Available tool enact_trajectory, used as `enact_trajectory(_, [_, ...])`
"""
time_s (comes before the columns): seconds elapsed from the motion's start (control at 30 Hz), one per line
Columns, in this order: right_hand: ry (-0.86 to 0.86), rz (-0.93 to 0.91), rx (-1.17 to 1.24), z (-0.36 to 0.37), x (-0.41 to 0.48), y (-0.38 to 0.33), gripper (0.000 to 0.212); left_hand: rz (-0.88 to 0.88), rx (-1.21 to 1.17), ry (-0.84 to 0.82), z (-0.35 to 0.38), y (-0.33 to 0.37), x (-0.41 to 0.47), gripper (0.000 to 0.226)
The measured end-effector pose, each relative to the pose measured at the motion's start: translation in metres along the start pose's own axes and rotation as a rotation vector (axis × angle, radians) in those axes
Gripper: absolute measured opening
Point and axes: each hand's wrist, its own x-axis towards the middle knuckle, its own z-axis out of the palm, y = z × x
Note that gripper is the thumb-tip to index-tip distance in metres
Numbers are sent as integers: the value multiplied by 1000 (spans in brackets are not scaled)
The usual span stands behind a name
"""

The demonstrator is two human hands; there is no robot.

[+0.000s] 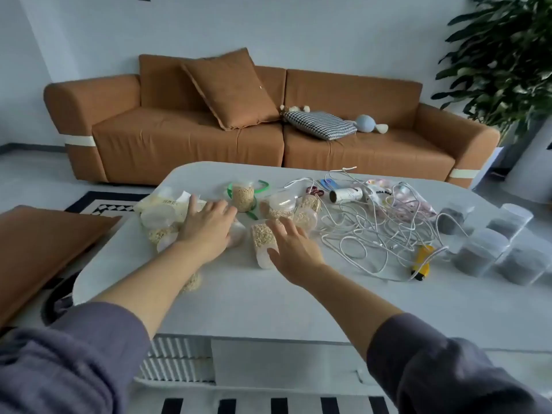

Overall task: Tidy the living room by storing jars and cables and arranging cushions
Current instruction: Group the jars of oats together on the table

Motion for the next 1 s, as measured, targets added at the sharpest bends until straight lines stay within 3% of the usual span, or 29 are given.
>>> enact_trajectory(0.17, [-125, 17, 29, 30, 10, -5, 53, 55, 99, -170, 14, 7, 24, 51])
enact_trajectory(0.4, [-63, 39, 83, 45, 14, 0, 60, 115, 232, -280, 23, 14, 42, 87])
enact_trajectory(0.57, [-41, 44, 111, 36, 9, 10, 63, 144, 314, -179, 26, 22, 45, 69])
enact_trajectory(0.8, [125, 89, 183, 10, 15, 22, 63, -76, -158, -198, 5, 5, 47, 61])
enact_trajectory(0.9, [113, 103, 284, 3, 26, 19, 67, -152, -371, -307, -1, -13, 47, 61])
enact_trajectory(1.0, [50, 119, 378, 0, 37, 15, 65, -126, -379, -342, 4, -25, 48, 67])
